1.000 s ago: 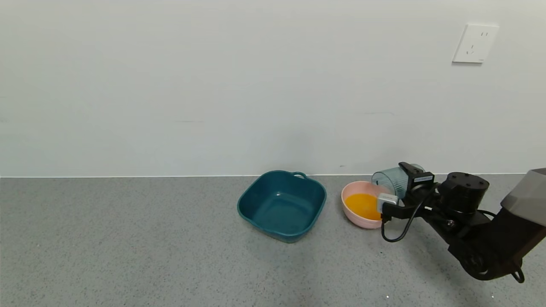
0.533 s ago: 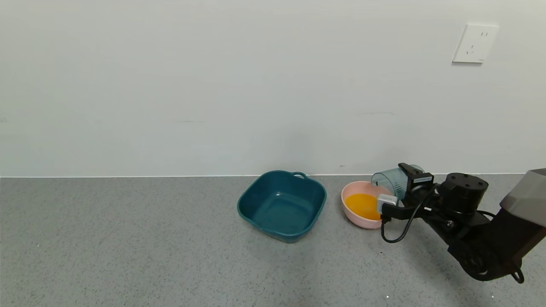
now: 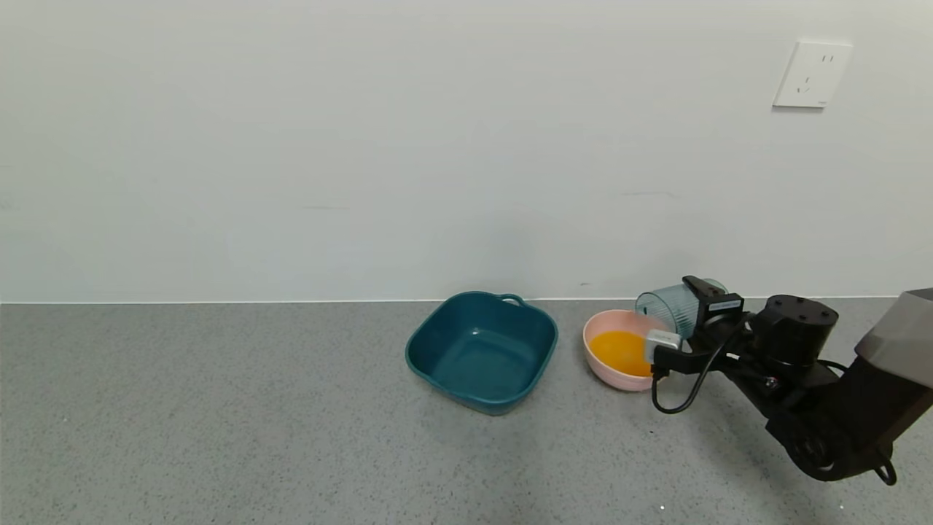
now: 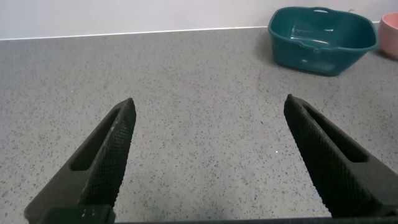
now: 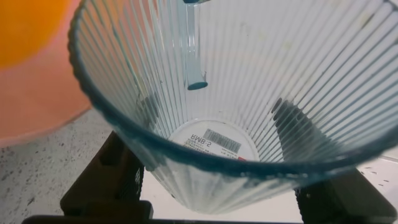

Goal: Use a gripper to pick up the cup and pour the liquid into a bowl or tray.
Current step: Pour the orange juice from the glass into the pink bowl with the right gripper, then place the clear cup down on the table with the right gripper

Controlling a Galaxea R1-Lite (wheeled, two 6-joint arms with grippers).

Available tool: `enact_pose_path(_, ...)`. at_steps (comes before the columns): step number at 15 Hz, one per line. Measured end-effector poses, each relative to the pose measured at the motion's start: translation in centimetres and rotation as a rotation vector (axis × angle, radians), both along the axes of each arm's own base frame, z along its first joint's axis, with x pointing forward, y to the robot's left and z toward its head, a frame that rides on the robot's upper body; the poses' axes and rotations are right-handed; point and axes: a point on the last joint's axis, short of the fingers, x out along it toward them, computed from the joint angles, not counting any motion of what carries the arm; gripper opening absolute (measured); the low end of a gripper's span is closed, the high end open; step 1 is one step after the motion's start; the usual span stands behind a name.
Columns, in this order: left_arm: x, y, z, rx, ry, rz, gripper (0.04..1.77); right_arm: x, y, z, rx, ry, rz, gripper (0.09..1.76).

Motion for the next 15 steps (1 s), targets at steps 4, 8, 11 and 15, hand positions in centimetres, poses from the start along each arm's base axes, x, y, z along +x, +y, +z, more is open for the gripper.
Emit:
enact_pose_path(4,0.0,0.0,0.0,0.0,0.0,0.0,1.72,-0.2,-0.3,0.4,0.011,-0.034,-0.023,1.34)
enact_pose_path(8,0.0,0.0,0.0,0.0,0.0,0.0,1.72,-0.9,-0.5,0.9,0.075,-0.041,-0.051,1.34)
enact_pose_path(11,0.0,0.0,0.0,0.0,0.0,0.0,1.72,-2.2,-0.8,1.2,0.179,-0.025,-0.074,1.34)
enact_pose_path(15,0.0,0.0,0.0,0.0,0.0,0.0,1.72,-4.0,-1.6,1.7,0.348,-0.012,-0.12,1.34)
